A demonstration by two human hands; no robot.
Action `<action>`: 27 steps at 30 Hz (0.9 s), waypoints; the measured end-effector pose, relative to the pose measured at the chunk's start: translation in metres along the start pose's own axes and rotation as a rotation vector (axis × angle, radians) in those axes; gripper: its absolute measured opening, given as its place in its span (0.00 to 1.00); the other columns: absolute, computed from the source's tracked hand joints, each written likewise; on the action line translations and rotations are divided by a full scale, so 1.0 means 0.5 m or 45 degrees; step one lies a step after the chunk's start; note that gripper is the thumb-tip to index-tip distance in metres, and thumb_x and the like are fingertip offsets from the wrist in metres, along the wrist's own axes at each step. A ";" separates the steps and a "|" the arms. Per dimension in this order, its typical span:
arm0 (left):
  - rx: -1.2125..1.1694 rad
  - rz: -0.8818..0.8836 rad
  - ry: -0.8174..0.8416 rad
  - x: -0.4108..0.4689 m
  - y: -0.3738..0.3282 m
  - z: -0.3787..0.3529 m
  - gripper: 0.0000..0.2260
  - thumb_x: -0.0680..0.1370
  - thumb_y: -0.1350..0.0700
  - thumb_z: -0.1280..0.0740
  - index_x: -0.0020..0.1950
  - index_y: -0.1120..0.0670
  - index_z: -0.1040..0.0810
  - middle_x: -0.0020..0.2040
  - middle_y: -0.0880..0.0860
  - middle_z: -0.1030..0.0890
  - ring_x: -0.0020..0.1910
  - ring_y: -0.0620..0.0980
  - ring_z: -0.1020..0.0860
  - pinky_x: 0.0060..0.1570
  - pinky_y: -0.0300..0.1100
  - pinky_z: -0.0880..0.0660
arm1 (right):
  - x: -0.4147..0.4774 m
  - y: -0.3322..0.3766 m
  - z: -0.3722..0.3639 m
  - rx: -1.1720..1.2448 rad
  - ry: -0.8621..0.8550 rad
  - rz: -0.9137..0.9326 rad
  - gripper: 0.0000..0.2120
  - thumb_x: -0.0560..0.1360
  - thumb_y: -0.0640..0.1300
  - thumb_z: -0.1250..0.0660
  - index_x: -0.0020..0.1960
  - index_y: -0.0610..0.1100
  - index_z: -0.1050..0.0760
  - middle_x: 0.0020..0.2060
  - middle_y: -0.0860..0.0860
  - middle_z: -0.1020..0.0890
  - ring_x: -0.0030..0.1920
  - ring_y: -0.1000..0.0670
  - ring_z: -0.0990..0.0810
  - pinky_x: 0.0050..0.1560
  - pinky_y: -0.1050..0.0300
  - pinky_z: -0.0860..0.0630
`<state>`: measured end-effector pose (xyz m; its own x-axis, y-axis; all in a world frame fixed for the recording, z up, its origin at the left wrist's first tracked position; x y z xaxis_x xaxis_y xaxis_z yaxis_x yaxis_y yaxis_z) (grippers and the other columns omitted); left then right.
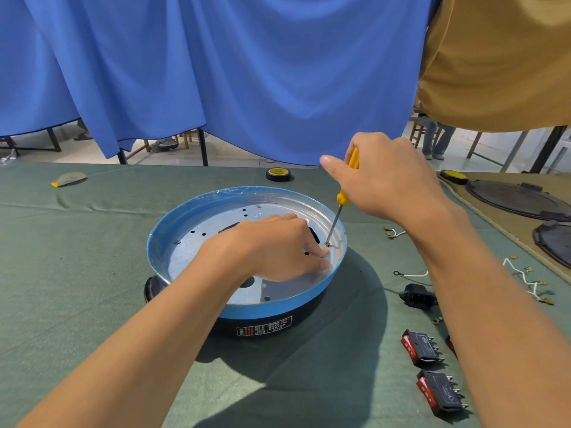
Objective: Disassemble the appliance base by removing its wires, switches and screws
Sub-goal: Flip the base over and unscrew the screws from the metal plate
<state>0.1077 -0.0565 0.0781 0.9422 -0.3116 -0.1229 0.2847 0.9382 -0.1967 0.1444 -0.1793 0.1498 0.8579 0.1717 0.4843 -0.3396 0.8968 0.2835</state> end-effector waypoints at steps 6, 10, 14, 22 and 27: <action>0.001 0.015 -0.003 0.001 0.002 0.000 0.17 0.79 0.38 0.42 0.65 0.37 0.24 0.54 0.46 0.28 0.50 0.51 0.31 0.48 0.47 0.33 | -0.003 0.010 0.000 -0.062 0.080 0.100 0.12 0.78 0.55 0.42 0.47 0.46 0.33 0.36 0.47 0.28 0.44 0.40 0.28 0.41 0.48 0.33; 0.002 0.012 0.002 -0.001 0.001 -0.001 0.16 0.80 0.39 0.42 0.65 0.38 0.24 0.55 0.46 0.28 0.51 0.50 0.31 0.48 0.46 0.33 | -0.005 0.013 0.003 -0.067 0.004 0.115 0.13 0.79 0.56 0.40 0.45 0.46 0.31 0.39 0.45 0.25 0.45 0.40 0.27 0.42 0.47 0.30; -0.001 0.006 -0.006 -0.001 0.002 -0.001 0.16 0.80 0.39 0.42 0.65 0.38 0.24 0.58 0.47 0.25 0.52 0.52 0.30 0.53 0.50 0.29 | 0.000 0.009 -0.002 0.008 0.086 0.109 0.08 0.76 0.47 0.40 0.52 0.45 0.31 0.41 0.46 0.25 0.47 0.39 0.27 0.44 0.46 0.27; -0.011 0.002 -0.005 -0.002 0.002 -0.001 0.16 0.79 0.39 0.41 0.65 0.38 0.24 0.58 0.47 0.27 0.54 0.51 0.30 0.58 0.52 0.29 | 0.003 0.003 -0.005 -0.031 -0.025 0.106 0.13 0.79 0.54 0.40 0.49 0.45 0.30 0.42 0.44 0.24 0.46 0.39 0.26 0.43 0.47 0.30; 0.003 0.011 -0.003 -0.002 0.002 0.000 0.16 0.79 0.39 0.41 0.65 0.38 0.24 0.60 0.48 0.27 0.55 0.52 0.29 0.57 0.53 0.29 | 0.004 0.004 -0.006 0.014 0.008 0.106 0.09 0.77 0.51 0.41 0.49 0.45 0.31 0.38 0.46 0.26 0.45 0.39 0.27 0.42 0.48 0.31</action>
<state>0.1071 -0.0552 0.0778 0.9450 -0.3033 -0.1222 0.2770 0.9411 -0.1937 0.1467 -0.1757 0.1488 0.8291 0.2478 0.5012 -0.4137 0.8749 0.2517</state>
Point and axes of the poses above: each hand's wrist, its own x-axis towards the middle knuckle, its own z-axis out of the back of the hand, y = z × x, the point moved 5 cm from there along x, towards the middle knuckle
